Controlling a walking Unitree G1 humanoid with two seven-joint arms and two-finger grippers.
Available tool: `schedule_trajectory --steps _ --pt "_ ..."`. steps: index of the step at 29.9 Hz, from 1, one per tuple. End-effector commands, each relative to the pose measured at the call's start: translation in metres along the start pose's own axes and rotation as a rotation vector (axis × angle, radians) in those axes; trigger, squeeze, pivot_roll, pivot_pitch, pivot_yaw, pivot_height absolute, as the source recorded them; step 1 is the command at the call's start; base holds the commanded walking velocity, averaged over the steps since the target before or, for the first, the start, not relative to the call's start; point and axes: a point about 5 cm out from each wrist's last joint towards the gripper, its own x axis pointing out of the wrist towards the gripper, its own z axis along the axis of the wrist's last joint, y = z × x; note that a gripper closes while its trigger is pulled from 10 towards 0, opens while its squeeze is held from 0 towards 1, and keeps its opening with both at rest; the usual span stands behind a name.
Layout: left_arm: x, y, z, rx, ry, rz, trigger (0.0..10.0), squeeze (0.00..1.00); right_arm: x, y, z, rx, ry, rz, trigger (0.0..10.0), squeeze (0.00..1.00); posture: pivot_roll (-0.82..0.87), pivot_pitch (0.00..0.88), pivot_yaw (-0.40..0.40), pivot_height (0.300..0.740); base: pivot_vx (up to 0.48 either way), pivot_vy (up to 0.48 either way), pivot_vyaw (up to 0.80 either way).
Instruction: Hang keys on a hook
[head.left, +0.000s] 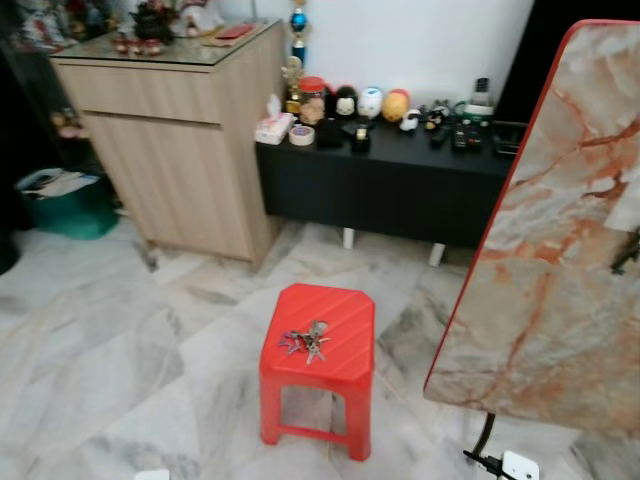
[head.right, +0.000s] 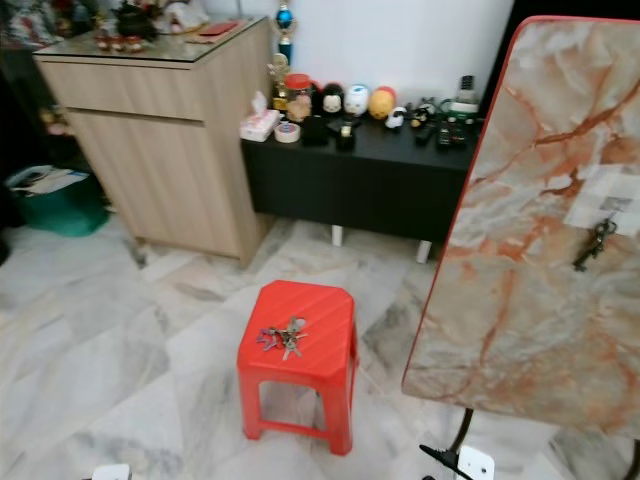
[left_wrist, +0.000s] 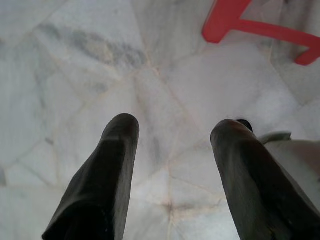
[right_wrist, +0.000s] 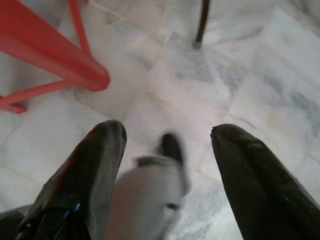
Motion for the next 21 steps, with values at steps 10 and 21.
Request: schedule_trajectory --steps 10,21 --pt "-0.0015 -0.0005 -0.0057 0.003 0.018 -0.008 10.0 0.00 -0.0006 -0.0033 -0.0015 0.004 0.002 -0.006 10.0 0.00 0.03 0.000 0.027 0.740 0.000 0.449 0.00" --pt "-0.0018 0.0001 -0.0064 0.009 0.020 -0.009 10.0 0.00 -0.0007 -0.0044 -0.0014 0.013 0.002 -0.010 10.0 0.00 0.02 0.000 0.030 0.740 0.000 0.449 0.00"
